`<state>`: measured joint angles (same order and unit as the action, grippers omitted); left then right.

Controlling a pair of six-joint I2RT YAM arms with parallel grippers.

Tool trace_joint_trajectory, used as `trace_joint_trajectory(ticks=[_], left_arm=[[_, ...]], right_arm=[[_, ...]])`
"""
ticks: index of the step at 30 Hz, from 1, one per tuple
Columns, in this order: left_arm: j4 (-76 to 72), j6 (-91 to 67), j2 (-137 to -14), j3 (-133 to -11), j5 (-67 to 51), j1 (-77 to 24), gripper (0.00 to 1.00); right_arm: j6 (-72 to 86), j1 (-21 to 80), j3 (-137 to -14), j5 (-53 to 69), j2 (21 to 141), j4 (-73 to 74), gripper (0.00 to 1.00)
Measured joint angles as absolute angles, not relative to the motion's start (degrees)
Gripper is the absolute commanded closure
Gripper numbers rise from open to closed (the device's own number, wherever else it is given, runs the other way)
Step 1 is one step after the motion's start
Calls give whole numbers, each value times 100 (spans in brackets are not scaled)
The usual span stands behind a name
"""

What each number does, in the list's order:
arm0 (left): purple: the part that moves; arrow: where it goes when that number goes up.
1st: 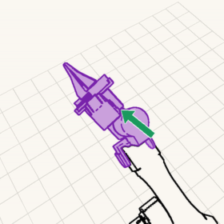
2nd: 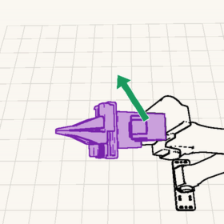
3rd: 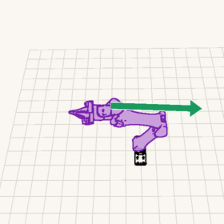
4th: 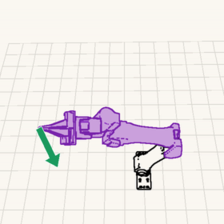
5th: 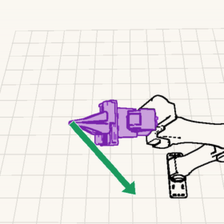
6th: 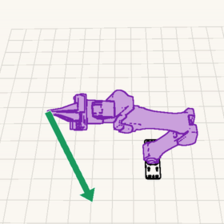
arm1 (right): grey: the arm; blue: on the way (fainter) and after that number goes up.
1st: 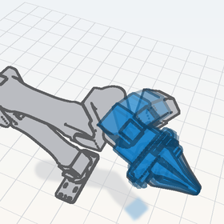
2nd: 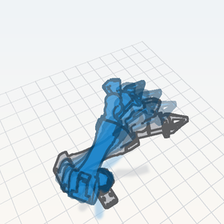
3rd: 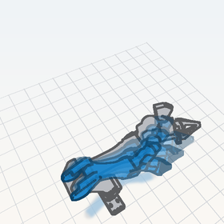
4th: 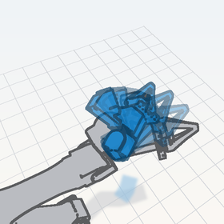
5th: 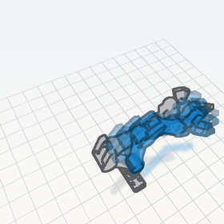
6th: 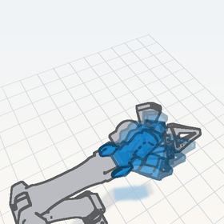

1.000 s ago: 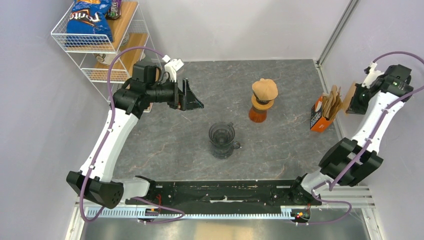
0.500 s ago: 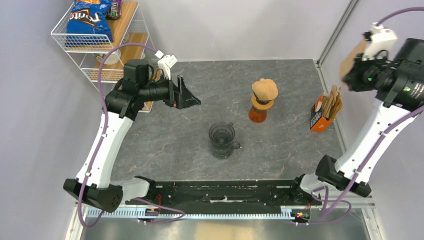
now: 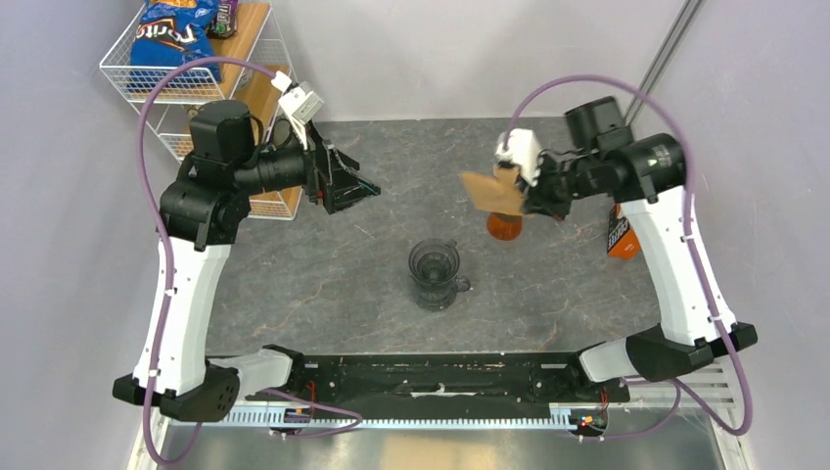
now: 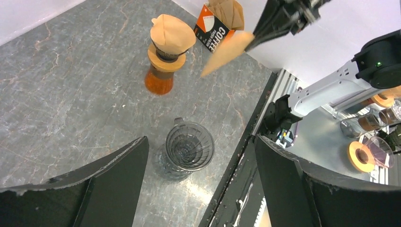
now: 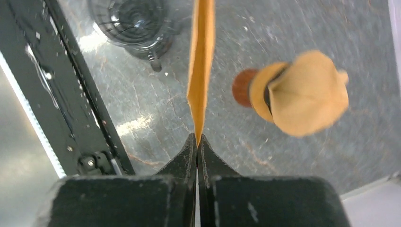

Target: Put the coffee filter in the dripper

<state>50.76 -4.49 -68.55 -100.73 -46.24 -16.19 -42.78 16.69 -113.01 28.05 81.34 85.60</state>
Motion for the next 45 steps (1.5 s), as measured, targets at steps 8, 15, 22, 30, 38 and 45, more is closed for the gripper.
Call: trace_joint_trajectory(ticks=[8, 15, 22, 30, 38, 45], left_arm=[[5170, -292, -7295, -10189, -4866, -1898, 15], [5181, -117, -7303, -9677, -4816, -2805, 18], [5194, -78, -7207, -9177, -4674, -3369, 23], [4930, -150, -6692, -8486, -4694, -3376, 20], [4394, 130, -5666, -7990, -5448, -2174, 20], [3881, 1048, -4134, -6381, -5470, -2185, 24]], right_arm=[[-5290, 3723, -11172, 2025, 8103, 8604, 100], [-5391, 4910, -10982, 1380, 8047, 8499, 100], [-5332, 5374, -10982, 989, 8106, 8484, 100], [-5201, 5513, -10997, 893, 8237, 8427, 100], [-5151, 5577, -10995, 895, 8101, 8230, 100], [-4849, 5577, -10932, 1146, 7881, 7686, 100]])
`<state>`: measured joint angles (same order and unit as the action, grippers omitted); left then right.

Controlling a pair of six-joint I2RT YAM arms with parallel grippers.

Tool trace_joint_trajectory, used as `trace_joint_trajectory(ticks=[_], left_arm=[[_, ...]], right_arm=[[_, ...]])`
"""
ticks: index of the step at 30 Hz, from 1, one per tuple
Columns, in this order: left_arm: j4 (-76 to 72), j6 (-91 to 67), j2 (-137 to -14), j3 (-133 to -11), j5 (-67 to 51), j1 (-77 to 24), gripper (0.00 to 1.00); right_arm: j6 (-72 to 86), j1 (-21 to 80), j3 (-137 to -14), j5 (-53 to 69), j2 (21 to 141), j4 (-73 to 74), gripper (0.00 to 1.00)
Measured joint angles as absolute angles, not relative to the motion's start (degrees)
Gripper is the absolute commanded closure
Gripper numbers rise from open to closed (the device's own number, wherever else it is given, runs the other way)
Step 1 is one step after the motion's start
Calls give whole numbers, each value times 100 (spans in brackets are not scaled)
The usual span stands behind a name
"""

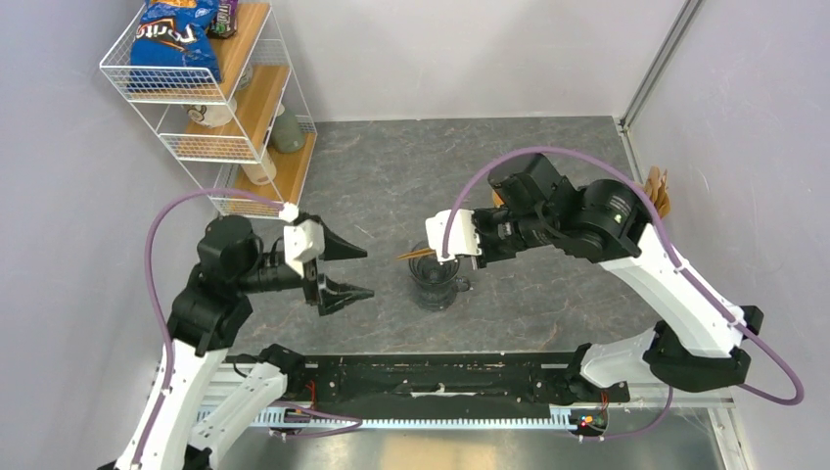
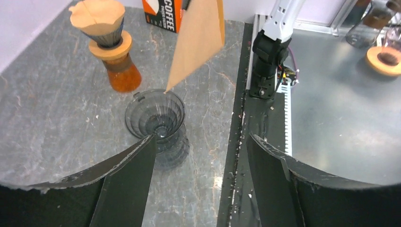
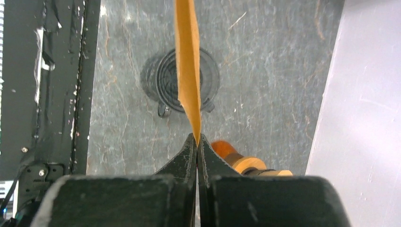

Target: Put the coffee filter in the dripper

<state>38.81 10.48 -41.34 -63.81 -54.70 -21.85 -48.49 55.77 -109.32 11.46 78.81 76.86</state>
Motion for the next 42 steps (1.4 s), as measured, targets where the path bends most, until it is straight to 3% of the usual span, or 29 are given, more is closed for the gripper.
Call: trace_joint_trajectory(ticks=[3, 10, 22, 26, 29, 30, 33, 34, 36, 42], left_arm=[[3496, 1238, -3649, -5902, -5592, -2196, 30], [2364, 1361, -3913, -5760, -5478, -2434, 47], [1693, 1562, -4235, -5627, -4567, -3463, 55], [1562, 1623, -4305, -5614, -4451, -3542, 70], [1461, 1680, -4379, -5605, -4375, -3625, 96], [1441, 1706, -4390, -5605, -4364, -3645, 98], [1402, 1752, -4394, -5583, -4359, -3688, 98], [1406, 1772, -4379, -5575, -4357, -3691, 98], [1439, 1883, -4285, -5511, -4348, -3691, 98], [1879, 2416, -3649, -5087, -4320, -3701, 98]], right_arm=[[-4797, 5579, -10822, 1358, 7666, 7443, 100], [-4707, 5623, -10814, 1664, 7437, 7172, 100], [-4449, 5653, -10814, 1909, 7472, 6976, 100], [-4431, 5693, -10814, 1949, 7474, 6941, 100], [-4431, 5721, -10814, 1959, 7474, 6938, 100], [-4431, 5728, -10814, 1966, 7476, 6938, 100], [-4351, 5728, -10814, 1959, 7483, 6934, 61], [-4294, 5728, -10816, 1942, 7485, 6932, 53], [-4139, 5728, -10860, 1852, 7496, 6928, 47], [-3603, 5721, -11539, 1741, 7509, 7087, 47]])
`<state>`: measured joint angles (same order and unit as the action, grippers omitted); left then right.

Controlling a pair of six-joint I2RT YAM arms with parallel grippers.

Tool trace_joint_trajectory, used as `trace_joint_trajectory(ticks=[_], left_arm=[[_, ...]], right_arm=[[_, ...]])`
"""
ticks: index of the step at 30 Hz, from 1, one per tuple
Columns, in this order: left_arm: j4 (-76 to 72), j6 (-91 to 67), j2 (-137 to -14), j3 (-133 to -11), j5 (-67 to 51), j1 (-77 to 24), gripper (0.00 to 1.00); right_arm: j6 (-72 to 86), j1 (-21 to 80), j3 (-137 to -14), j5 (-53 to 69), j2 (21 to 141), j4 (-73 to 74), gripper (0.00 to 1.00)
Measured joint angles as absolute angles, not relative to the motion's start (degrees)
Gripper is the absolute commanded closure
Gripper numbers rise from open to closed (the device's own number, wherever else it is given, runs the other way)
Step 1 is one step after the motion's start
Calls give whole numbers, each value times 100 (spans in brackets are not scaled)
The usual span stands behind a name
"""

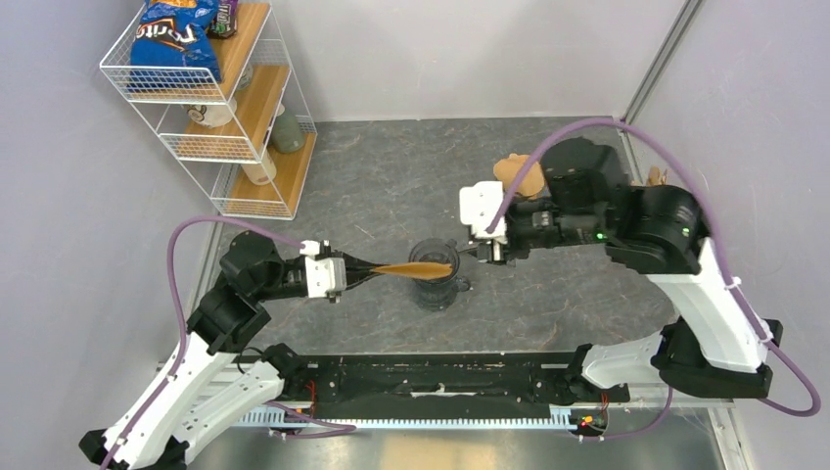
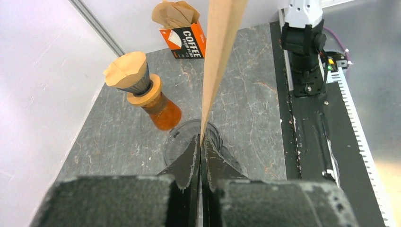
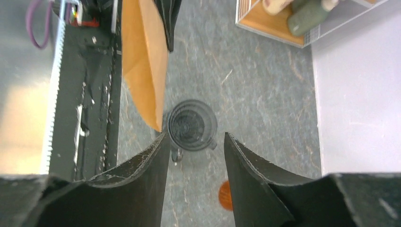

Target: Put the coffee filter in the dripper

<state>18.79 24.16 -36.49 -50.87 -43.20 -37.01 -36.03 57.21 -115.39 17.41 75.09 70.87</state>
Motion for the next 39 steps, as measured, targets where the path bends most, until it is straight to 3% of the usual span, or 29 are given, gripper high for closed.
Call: trace_joint_trajectory(ticks=[6, 13, 20, 39], left_arm=[[2102, 2700, -3712, -5083, -4390, -3712, 98], [2123, 2753, -4123, -5177, -4412, -3710, 98], [2174, 2801, -4064, -5262, -4521, -3712, 98], [2226, 2812, -4099, -5518, -4663, -3715, 98]], right_arm=[[-3105, 5721, -12409, 2423, 7555, 7076, 47], [-2764, 5841, -12234, 2993, 7699, 6936, 50], [-2775, 5905, -11496, 2845, 7655, 6764, 57], [-2893, 6001, -11179, 2196, 7607, 6451, 60]])
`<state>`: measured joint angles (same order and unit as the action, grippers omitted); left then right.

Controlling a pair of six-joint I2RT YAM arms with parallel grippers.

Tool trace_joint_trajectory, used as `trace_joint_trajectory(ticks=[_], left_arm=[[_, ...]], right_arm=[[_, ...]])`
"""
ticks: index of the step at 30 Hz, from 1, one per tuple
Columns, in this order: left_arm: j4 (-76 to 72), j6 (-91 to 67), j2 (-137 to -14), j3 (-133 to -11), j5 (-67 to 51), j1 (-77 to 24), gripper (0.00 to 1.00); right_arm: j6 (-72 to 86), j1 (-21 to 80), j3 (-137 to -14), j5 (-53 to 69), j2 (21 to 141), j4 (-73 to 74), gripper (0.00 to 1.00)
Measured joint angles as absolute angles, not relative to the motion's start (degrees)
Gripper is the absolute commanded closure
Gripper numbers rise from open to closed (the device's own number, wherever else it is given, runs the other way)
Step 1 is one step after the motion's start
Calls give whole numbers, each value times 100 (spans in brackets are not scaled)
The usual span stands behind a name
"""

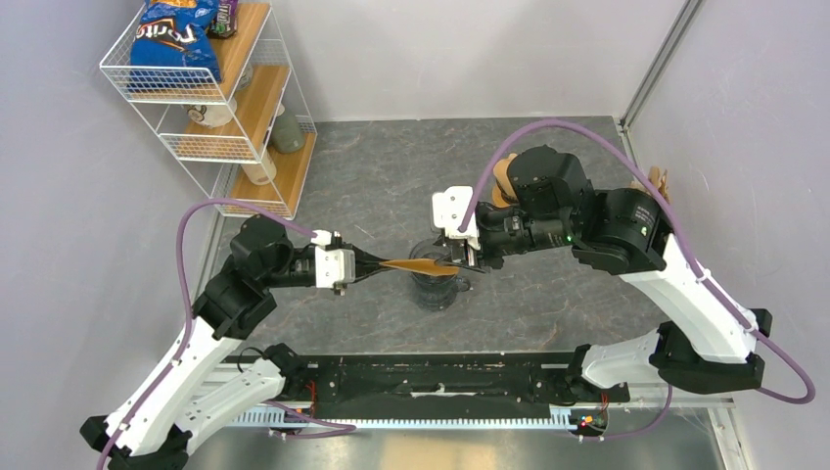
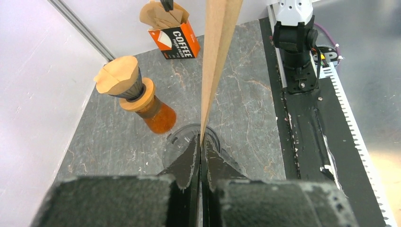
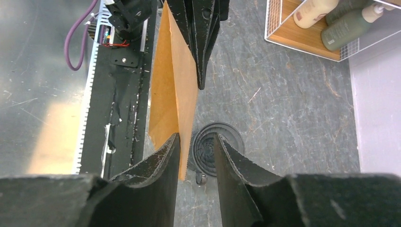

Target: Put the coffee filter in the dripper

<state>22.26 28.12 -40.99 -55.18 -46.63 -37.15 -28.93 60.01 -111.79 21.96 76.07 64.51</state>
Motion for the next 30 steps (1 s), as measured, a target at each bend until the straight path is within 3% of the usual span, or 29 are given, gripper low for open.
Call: trace_joint_trajectory(ticks=[8, 13, 14, 15, 16, 17, 18, 19, 30], left_arm=[[2209, 2620, -4154, -5607, -4663, -3715, 98], [2134, 2440, -4230, -5714, -4661, -3739, 97], [2121, 2403, -4252, -5760, -4663, -3754, 93], [2102, 2362, -4281, -5806, -4659, -3767, 81], [2088, 2316, -4309, -5863, -4652, -3776, 65], [2086, 2265, -4342, -5924, -4633, -3780, 35], [2088, 2202, -4359, -5977, -4593, -3780, 16], [2091, 2163, -4375, -6031, -4512, -3787, 11], [2545, 2698, -3822, -6283, -2853, -3791, 8]], right_arm=[[-3033, 6178, -10971, 1914, 7607, 6272, 62], [-3002, 6211, -10818, 1774, 7612, 6104, 83], [-2958, 6211, -10807, 1737, 7620, 6066, 92], [-2888, 6211, -10803, 1680, 7627, 6010, 100], [-2829, 6208, -10803, 1647, 7636, 5968, 100], [-2727, 6206, -10803, 1627, 7647, 5905, 100], [-2606, 6193, -10805, 1614, 7660, 5848, 100], [-2471, 6152, -10805, 1623, 7675, 5793, 100], [-14, 4683, -10549, 3009, 7546, 4904, 100]])
